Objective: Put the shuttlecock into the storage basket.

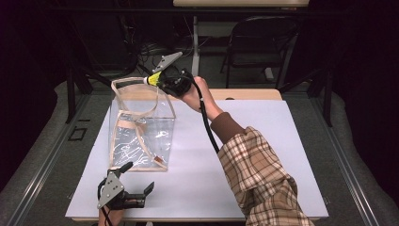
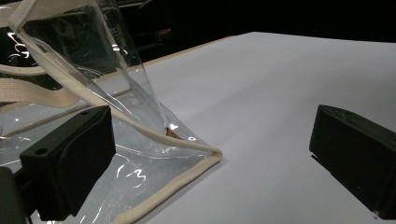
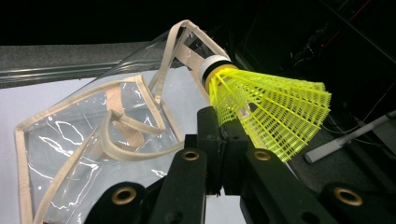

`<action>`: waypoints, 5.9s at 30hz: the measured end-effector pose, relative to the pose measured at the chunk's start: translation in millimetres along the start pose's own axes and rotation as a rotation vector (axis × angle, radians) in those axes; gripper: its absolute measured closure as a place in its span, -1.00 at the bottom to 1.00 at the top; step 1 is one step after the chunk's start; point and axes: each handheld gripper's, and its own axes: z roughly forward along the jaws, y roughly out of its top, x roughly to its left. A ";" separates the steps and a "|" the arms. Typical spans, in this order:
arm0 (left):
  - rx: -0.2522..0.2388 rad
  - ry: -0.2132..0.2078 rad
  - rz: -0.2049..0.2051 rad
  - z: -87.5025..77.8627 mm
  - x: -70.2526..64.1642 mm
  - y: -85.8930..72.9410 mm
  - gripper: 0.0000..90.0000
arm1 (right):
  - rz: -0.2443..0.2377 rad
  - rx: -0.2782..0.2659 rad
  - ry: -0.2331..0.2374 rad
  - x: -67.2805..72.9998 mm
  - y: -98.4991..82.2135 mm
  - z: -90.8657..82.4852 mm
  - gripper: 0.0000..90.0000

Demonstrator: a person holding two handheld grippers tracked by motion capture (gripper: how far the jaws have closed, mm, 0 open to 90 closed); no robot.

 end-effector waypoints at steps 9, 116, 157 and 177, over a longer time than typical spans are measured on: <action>-0.002 0.000 -0.002 -0.3 0.1 0.0 -1.00 | 0.001 -0.001 0.001 0.5 3.3 4.3 0.99; -0.010 0.000 -0.004 -2.5 0.6 0.8 -0.99 | 0.161 0.035 0.046 6.1 6.6 53.9 -0.55; -0.003 -0.002 -0.001 -0.9 -0.5 0.7 -0.99 | 0.228 -0.006 0.028 -13.3 -64.9 -20.5 -0.94; -0.003 -0.003 -0.003 -1.2 -0.5 0.8 -0.99 | 0.263 -0.005 -0.017 -13.4 -120.8 -55.1 -0.95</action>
